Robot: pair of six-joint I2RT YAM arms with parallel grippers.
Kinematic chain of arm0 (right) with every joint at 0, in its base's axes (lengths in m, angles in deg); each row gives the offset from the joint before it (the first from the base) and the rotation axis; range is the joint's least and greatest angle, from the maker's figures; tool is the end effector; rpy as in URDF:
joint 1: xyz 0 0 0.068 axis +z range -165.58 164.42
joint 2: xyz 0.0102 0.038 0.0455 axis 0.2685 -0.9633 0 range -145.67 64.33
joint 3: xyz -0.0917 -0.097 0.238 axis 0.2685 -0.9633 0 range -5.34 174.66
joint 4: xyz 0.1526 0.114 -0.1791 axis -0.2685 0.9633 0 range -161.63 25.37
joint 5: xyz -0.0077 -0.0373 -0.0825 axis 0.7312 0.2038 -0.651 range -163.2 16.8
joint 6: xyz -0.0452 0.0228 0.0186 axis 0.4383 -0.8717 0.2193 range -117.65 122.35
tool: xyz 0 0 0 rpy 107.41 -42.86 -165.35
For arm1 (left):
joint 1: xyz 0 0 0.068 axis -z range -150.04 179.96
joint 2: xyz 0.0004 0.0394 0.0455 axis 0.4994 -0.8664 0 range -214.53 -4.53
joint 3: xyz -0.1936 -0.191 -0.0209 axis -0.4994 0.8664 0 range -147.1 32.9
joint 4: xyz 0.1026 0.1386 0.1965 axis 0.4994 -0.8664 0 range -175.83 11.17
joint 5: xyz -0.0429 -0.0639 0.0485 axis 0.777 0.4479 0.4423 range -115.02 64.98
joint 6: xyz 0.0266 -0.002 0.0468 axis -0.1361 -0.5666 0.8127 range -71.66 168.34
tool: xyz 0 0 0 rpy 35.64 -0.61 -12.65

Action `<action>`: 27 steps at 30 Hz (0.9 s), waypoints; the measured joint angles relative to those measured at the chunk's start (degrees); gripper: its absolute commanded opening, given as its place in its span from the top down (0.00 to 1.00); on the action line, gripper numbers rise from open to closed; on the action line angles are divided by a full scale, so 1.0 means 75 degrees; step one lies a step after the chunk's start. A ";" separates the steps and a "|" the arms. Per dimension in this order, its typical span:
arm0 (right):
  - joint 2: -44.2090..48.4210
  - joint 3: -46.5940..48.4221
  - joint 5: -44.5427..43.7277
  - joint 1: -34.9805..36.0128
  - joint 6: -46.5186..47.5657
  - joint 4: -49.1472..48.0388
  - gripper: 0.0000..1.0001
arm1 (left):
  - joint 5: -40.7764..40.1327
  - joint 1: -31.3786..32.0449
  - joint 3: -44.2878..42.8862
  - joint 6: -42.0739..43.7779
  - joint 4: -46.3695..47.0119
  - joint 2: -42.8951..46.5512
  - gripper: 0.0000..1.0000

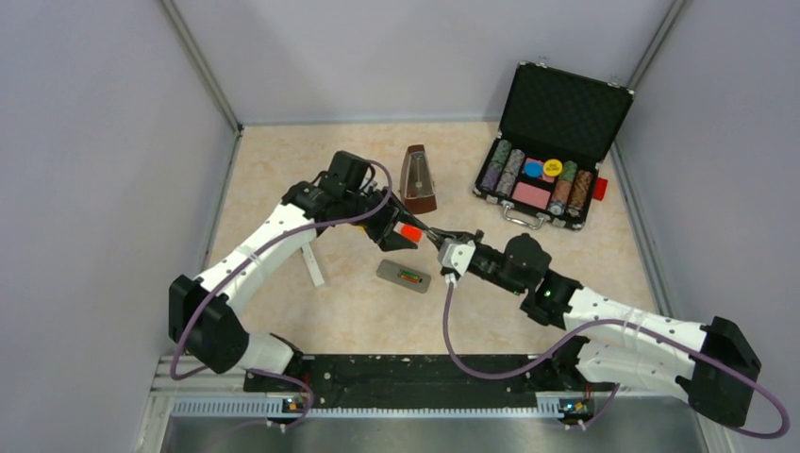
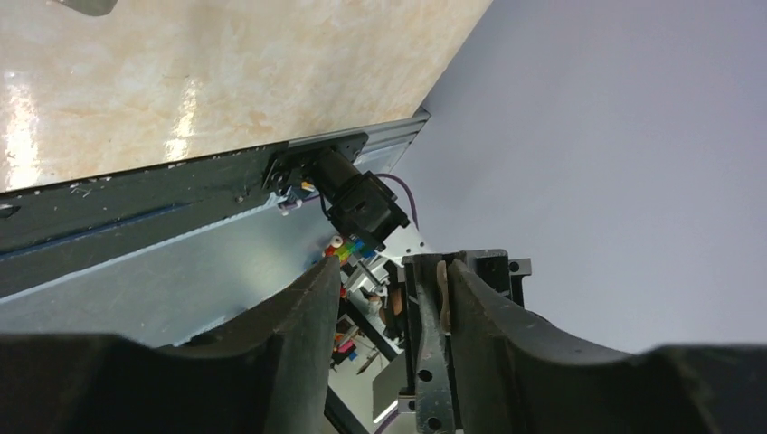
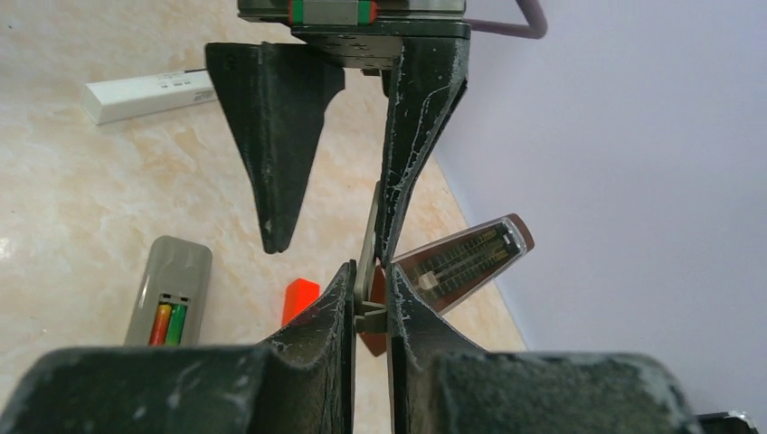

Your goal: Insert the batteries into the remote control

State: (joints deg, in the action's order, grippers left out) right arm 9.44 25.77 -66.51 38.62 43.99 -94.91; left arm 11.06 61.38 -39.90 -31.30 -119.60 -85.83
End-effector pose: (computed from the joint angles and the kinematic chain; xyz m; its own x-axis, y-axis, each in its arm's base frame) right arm 0.1287 0.1856 0.2846 0.5768 -0.3285 -0.7479 -0.6563 0.3588 -0.6637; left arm 0.2437 -0.1733 0.3196 -0.8533 -0.4103 0.3217 -0.5014 0.4766 -0.7221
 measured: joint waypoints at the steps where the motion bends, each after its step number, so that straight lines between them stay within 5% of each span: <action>1: 0.0012 0.0003 -0.0061 -0.0003 -0.0131 0.0003 1.00 | -0.0055 0.0000 0.0038 0.0061 -0.0038 0.0020 0.37; 7: 0.0070 0.0213 -0.0108 0.0006 -0.1547 0.0644 1.00 | -0.1128 -0.0017 0.0198 0.0863 -0.0044 0.0318 0.23; 18: -0.0038 0.0985 -0.0006 -0.0283 -0.6834 0.2722 1.00 | -0.4450 -0.0326 0.2789 0.2442 0.2034 0.2565 0.23; 27: -0.2672 0.0766 0.1425 -0.1958 -1.1103 0.2830 1.00 | -0.4651 -0.0332 0.3972 0.4147 0.2745 0.2538 0.30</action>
State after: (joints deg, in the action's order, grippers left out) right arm -10.60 31.52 -55.82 23.93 -39.28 -73.69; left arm -23.83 58.89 -10.11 -0.20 -99.01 -66.79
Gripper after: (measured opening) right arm 0.116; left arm 0.720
